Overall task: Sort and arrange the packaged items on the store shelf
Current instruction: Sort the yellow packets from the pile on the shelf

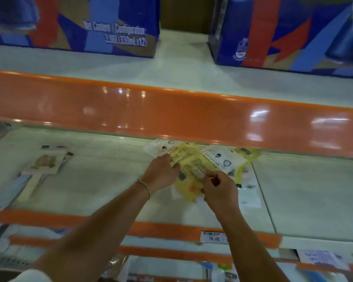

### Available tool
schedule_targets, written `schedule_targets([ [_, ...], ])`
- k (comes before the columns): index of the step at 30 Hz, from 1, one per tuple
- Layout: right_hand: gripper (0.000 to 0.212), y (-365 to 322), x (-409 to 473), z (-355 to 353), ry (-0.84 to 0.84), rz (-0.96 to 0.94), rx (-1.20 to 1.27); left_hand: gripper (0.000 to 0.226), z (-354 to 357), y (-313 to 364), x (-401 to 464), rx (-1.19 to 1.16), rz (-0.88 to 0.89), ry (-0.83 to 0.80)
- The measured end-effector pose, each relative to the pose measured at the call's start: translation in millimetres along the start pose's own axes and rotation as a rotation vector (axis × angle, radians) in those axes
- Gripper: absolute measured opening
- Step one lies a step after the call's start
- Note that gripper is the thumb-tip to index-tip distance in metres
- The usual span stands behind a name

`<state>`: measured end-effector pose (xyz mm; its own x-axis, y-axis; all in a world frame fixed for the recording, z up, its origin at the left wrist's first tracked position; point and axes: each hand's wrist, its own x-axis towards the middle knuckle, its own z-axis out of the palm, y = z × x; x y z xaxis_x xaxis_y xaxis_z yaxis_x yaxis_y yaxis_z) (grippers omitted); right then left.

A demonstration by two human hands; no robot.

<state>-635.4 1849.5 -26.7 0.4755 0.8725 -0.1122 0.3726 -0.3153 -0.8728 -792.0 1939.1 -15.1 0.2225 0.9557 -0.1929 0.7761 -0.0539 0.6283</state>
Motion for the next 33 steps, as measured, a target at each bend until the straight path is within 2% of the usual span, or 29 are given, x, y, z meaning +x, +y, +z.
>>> schedule_targets([
  [2,0.017,8,5,-10,-0.021,0.023,0.015,0.026,8,7,2,-0.055,-0.056,0.042],
  [4,0.014,14,9,-19,-0.032,0.038,0.025,0.028,13,12,1,-0.081,-0.098,0.064],
  [7,0.008,20,12,-29,-0.021,0.030,0.017,0.035,19,17,-6,-0.144,-0.113,0.013],
  [10,0.015,29,15,-30,-0.006,0.017,-0.044,0.030,26,19,-19,-0.204,-0.115,-0.069],
  [13,0.025,36,12,-28,0.002,0.004,-0.148,0.030,33,17,-31,-0.246,-0.087,-0.185],
  [16,0.034,33,6,-30,0.033,-0.002,-0.050,0.027,30,11,-37,-0.240,-0.073,-0.403],
  [19,0.041,26,0,-34,0.059,0.097,0.032,0.029,21,0,-37,-0.223,-0.055,-0.586],
  [24,0.023,16,1,-43,-0.123,0.301,0.193,0.021,9,-18,-37,-0.388,-0.068,-0.780],
  [26,0.012,15,-1,-43,-0.190,0.327,0.215,0.018,7,-21,-37,-0.402,-0.090,-0.788],
  [28,0.011,14,-4,-42,-0.205,0.337,0.256,0.025,8,-19,-34,-0.454,-0.145,-0.745],
  [31,0.009,15,-9,-42,-0.216,0.347,0.306,0.035,13,-13,-26,-0.641,-0.276,-0.563],
  [33,0.008,20,-12,-43,-0.235,0.339,0.299,0.032,20,-9,-25,-0.724,-0.322,-0.490],
])
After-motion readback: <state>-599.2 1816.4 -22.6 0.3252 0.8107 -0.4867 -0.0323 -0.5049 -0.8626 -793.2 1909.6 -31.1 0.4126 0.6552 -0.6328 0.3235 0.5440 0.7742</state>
